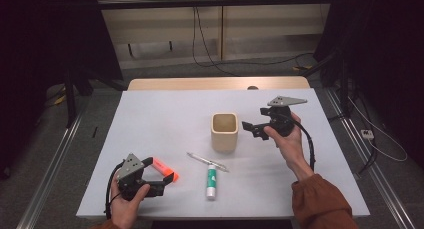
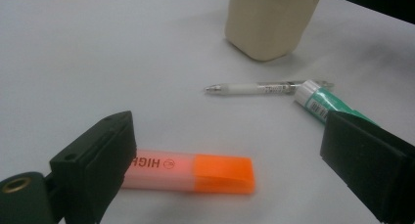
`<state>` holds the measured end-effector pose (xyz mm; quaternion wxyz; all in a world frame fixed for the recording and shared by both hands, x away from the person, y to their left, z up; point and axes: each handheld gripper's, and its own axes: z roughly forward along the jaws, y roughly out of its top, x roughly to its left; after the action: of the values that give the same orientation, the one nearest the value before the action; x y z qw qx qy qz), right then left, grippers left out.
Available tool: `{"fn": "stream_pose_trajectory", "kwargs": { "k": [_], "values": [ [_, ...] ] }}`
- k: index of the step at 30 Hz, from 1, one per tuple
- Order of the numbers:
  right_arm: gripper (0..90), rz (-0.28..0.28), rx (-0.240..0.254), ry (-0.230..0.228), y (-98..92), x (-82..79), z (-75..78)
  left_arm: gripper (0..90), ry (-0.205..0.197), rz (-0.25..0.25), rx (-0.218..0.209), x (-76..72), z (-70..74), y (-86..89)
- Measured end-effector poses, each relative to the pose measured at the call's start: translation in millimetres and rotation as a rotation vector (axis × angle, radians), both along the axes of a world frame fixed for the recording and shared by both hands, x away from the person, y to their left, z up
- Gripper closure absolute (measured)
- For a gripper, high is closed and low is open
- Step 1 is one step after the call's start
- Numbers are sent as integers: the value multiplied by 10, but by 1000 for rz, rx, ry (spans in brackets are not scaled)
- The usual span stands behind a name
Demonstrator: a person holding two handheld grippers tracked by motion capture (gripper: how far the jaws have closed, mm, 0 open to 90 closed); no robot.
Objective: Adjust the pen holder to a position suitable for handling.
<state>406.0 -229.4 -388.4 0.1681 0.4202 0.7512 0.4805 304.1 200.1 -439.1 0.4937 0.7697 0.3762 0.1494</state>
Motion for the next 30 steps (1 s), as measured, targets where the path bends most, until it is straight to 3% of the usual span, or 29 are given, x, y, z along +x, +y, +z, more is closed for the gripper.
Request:
{"fn": "stream_pose_trajectory", "kwargs": {
  "k": [8,13,21,30],
  "values": [
    [65,-44,7,-13,-66,-231,-114,63,-3,2,-3,-1,6,6],
    [75,-96,-44,-50,-88,-392,-211,73,-23,15,-4,-1,30,3],
    [79,-125,-6,-81,-161,-593,-307,73,-30,3,5,-16,39,4],
    [85,-133,4,-70,-282,-794,-400,73,-44,0,7,-27,51,2]
  ]
}}
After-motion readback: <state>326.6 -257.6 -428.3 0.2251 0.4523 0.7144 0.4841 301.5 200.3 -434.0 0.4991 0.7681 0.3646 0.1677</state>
